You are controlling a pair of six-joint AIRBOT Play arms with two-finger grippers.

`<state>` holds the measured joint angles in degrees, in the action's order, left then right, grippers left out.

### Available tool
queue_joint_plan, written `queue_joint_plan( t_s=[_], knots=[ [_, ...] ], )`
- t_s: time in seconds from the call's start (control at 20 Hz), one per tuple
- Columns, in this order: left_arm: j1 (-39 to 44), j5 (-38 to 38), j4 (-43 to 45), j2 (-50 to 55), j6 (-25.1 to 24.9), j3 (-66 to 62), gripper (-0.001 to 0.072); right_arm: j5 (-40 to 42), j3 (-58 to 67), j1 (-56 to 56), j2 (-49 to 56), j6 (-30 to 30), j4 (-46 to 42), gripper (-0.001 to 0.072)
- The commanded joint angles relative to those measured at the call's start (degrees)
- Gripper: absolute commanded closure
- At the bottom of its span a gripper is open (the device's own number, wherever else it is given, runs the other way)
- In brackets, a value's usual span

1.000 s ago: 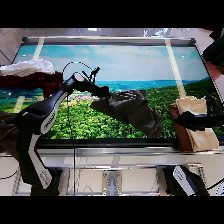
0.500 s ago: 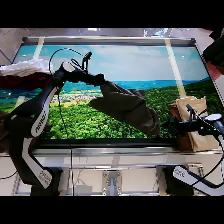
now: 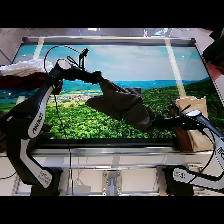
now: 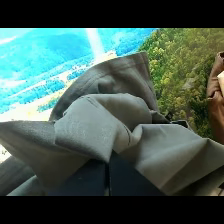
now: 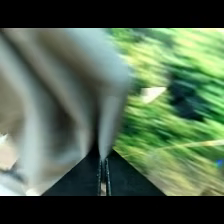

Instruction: Fold the shirts.

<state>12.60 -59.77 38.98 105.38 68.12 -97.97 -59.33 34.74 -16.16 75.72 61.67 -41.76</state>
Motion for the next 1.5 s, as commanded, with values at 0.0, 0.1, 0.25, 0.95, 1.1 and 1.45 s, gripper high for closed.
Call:
queue_joint_plan(
  t_s=[0.0,0.1,0.25,0.95,1.1,1.45],
  knots=[
    [-1.16,-1.53,-0.04,-1.79,0.02,-0.07,0.0699,-7.19,3.28,2.34,-2.49,-7.17,7.08,0.0701],
    [-3.72,-1.64,-0.02,-6.19,0.02,-0.07,0.0700,-12.87,8.90,2.27,-9.09,-6.99,7.48,0.0701],
    [-10.19,-5.14,-0.02,-16.83,0.02,-0.07,0.0699,-18.43,21.09,2.23,-20.92,-1.22,3.23,0.0701],
    [-21.99,1.46,23.15,-66.77,0.04,-0.07,0.0699,-3.39,71.93,2.27,-35.28,7.74,-12.79,0.0706],
    [-21.97,-2.97,20.90,-61.42,1.44,0.00,0.0699,-0.17,71.93,2.27,-26.91,6.54,-7.69,0.0707],
    [-21.35,-15.32,21.00,-35.26,4.17,7.43,0.0699,3.67,71.93,9.53,8.00,-1.44,18.16,0.0706]
  ],
)
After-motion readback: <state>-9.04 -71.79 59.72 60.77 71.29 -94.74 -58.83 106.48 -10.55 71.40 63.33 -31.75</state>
